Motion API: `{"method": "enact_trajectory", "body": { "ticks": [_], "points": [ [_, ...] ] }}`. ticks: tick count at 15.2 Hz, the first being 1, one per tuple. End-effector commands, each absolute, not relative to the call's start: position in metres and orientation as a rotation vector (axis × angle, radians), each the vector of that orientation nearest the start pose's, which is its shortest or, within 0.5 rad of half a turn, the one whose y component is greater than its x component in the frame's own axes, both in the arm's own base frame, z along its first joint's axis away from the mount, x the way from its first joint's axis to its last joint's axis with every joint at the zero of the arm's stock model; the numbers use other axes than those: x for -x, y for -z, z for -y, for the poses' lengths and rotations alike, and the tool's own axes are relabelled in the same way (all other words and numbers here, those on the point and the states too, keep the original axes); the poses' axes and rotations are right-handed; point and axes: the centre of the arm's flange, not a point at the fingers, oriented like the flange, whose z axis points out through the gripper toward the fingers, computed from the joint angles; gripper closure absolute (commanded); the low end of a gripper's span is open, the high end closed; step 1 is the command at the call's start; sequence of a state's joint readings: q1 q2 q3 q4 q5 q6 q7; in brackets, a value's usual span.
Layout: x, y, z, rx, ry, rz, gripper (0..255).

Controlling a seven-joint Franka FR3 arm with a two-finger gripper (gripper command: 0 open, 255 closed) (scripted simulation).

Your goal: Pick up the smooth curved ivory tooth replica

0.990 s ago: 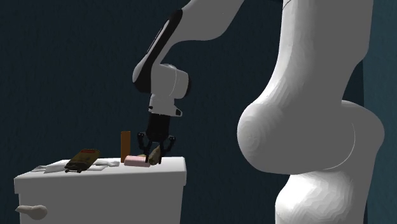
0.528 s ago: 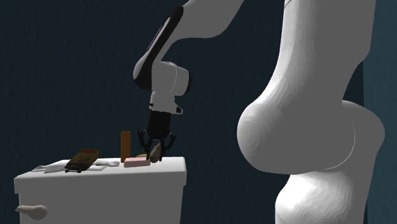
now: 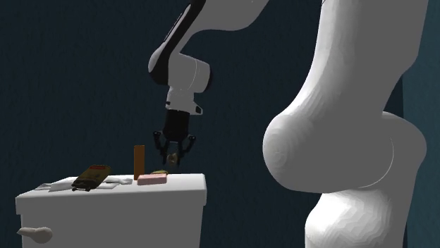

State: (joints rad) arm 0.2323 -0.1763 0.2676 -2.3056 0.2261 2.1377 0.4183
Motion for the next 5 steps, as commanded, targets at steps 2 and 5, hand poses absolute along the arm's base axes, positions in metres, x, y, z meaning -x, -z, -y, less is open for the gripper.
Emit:
{"method": "enact_trajectory", "body": {
  "ticks": [2,5],
  "points": [
    [-0.421,-0.433,-0.243,3.008,-0.09,-0.066,255],
    [-0.421,-0.439,-0.243,3.008,-0.09,-0.066,255]
  ]
}}
